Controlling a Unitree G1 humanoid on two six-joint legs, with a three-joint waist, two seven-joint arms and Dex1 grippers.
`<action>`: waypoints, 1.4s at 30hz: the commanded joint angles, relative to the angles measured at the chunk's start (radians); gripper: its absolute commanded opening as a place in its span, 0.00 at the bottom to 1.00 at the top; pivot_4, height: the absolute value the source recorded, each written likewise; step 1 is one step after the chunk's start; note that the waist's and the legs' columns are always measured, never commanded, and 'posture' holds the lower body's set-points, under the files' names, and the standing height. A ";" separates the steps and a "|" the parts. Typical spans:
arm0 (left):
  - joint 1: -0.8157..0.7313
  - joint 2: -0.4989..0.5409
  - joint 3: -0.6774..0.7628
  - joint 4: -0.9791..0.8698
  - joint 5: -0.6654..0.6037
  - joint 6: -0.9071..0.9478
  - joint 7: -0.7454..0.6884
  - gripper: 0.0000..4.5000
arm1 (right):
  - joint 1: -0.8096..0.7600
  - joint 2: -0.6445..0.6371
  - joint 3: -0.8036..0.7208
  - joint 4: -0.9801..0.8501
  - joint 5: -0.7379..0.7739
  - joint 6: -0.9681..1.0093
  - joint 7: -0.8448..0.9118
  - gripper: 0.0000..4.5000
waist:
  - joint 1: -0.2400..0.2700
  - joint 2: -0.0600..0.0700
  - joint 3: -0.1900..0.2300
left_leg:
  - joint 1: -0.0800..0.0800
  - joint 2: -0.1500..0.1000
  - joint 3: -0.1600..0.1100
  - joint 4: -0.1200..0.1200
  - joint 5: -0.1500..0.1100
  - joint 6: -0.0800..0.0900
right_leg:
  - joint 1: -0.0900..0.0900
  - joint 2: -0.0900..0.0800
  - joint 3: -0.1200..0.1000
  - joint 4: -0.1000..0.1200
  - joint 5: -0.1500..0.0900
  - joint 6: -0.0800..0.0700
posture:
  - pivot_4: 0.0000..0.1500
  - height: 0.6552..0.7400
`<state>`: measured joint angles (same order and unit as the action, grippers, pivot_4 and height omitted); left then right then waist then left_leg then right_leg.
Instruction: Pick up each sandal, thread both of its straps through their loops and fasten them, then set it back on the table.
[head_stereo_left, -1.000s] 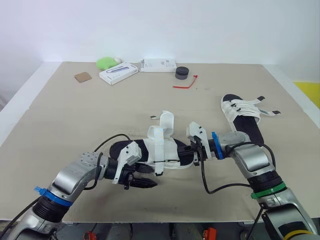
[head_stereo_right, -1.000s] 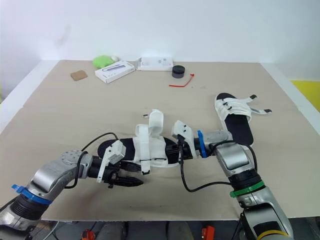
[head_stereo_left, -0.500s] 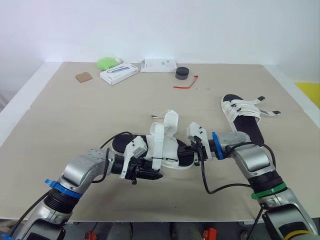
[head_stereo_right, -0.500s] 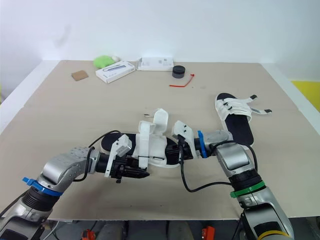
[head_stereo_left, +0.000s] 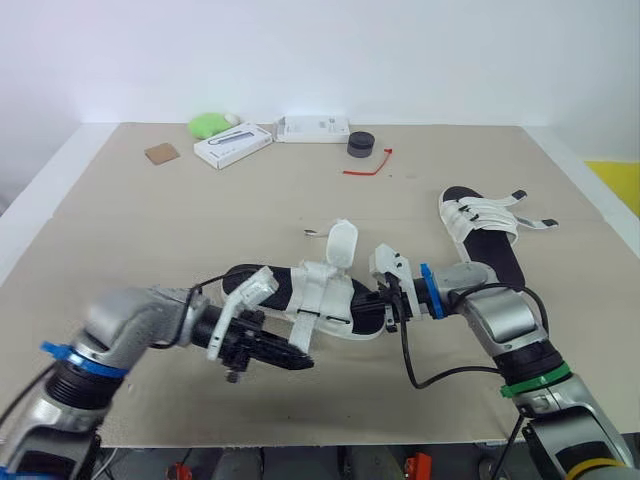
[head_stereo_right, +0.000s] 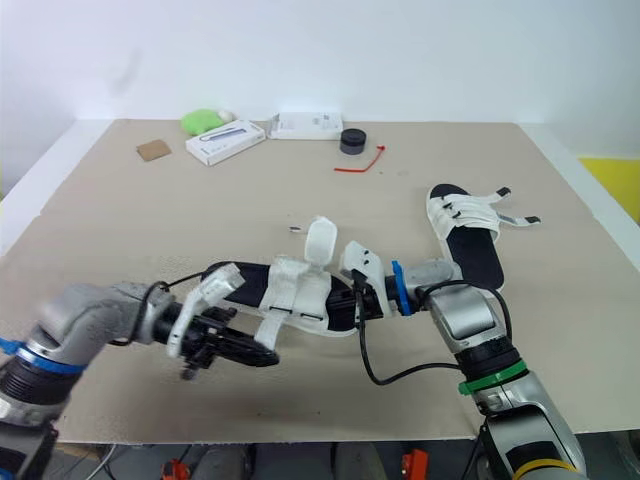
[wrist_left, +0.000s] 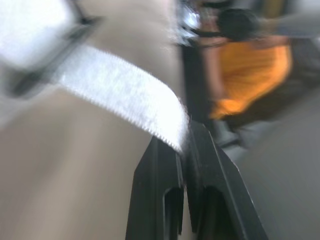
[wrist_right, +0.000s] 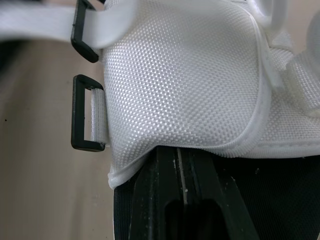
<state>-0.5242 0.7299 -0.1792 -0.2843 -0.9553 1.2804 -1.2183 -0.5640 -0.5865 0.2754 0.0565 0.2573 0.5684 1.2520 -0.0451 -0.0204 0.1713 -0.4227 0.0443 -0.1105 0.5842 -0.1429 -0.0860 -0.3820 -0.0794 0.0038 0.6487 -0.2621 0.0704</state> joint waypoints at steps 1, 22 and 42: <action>-0.096 0.058 0.079 -0.001 -0.191 0.151 -0.094 0.02 | 0.023 -0.009 0.047 0.051 -0.033 0.020 -0.004 0.00 | 0.000 -0.001 0.001 | 0.000 0.001 0.000 0.000 0.000 0.000 | 0.000 0.001 0.000 0.000 0.000 0.000 | 1.00 1.00; -0.420 -0.507 0.514 0.877 -0.061 0.216 0.775 0.02 | 0.042 -0.001 0.047 0.032 -0.030 0.023 -0.019 0.00 | 0.000 -0.002 0.001 | 0.001 0.001 -0.001 0.002 0.001 -0.001 | 0.001 0.003 0.000 0.000 0.006 0.006 | 1.00 1.00; -0.447 -0.566 0.503 0.990 0.123 0.093 0.789 0.22 | 0.053 -0.013 0.035 0.018 -0.023 0.034 -0.031 0.00 | 0.000 -0.001 -0.001 | 0.003 0.001 -0.001 0.002 0.002 -0.003 | 0.003 0.003 0.001 0.000 0.007 0.006 | 1.00 1.00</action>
<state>-0.9734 0.1638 0.3290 0.7079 -0.8602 1.3940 -0.4389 -0.5455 -0.5840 0.2664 0.0434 0.2578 0.5696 1.2199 -0.0446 -0.0218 0.1703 -0.4197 0.0452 -0.1111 0.5858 -0.1409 -0.0897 -0.3789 -0.0767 0.0045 0.6486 -0.2546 0.0767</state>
